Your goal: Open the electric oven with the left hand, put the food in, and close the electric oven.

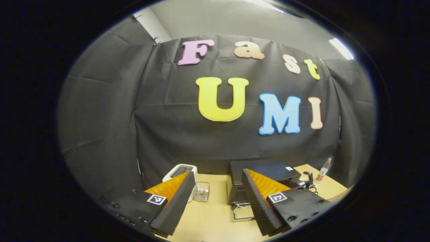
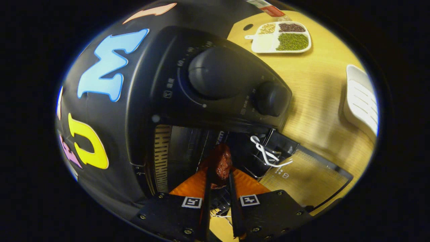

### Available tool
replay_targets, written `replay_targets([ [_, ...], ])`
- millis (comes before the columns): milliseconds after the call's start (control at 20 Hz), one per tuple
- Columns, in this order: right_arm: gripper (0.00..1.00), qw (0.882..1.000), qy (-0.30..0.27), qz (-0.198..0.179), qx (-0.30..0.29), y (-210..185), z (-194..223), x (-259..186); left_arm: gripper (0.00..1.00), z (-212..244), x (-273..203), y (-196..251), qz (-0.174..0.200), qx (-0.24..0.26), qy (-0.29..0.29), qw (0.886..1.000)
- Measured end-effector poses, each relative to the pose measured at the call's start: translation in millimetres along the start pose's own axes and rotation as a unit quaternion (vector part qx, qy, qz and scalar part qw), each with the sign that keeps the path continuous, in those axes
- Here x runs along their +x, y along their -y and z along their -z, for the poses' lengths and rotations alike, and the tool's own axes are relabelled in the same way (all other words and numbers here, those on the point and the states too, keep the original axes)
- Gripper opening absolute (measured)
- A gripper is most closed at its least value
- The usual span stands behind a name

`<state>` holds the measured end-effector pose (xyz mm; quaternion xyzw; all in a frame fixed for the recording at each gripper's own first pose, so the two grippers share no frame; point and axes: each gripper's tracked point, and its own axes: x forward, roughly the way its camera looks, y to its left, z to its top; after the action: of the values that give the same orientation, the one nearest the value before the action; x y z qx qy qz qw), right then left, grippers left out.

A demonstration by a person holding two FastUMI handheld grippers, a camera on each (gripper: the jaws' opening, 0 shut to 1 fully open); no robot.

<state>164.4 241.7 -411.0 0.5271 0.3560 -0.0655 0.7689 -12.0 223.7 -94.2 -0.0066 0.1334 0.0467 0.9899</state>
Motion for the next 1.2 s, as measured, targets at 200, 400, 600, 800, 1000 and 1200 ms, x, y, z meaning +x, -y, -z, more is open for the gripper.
replay_targets([
  [200, 0.58, 0.995, -0.022, 0.027, -0.090, -4.3, -3.1, -18.3, 0.99, 6.9, 13.6, 15.5, 0.019, -0.011, -0.003, 1.000],
  [400, 0.83, 0.980, -0.007, 0.052, -0.190, -7.5, -16.2, -48.6, 0.99, 7.5, 21.5, 31.8, 0.038, -0.020, -0.003, 0.999],
  [600, 0.83, 0.951, 0.039, 0.066, -0.299, -8.5, -43.4, -97.1, 0.94, 11.5, 30.2, 48.8, 0.057, -0.019, -0.006, 0.998],
  [800, 0.83, 0.911, 0.121, 0.054, -0.390, -27.4, -76.4, -162.1, 0.99, 18.5, 36.3, 72.7, 0.079, -0.025, -0.013, 0.996],
  [1000, 0.83, 0.865, 0.196, 0.027, -0.461, -60.9, -101.8, -233.4, 0.99, 24.1, 44.3, 103.2, 0.103, -0.018, -0.014, 0.994],
  [1200, 0.83, 0.820, 0.269, -0.005, -0.506, -99.2, -126.7, -293.6, 0.99, 26.7, 50.1, 130.8, 0.103, -0.010, -0.014, 0.994],
])
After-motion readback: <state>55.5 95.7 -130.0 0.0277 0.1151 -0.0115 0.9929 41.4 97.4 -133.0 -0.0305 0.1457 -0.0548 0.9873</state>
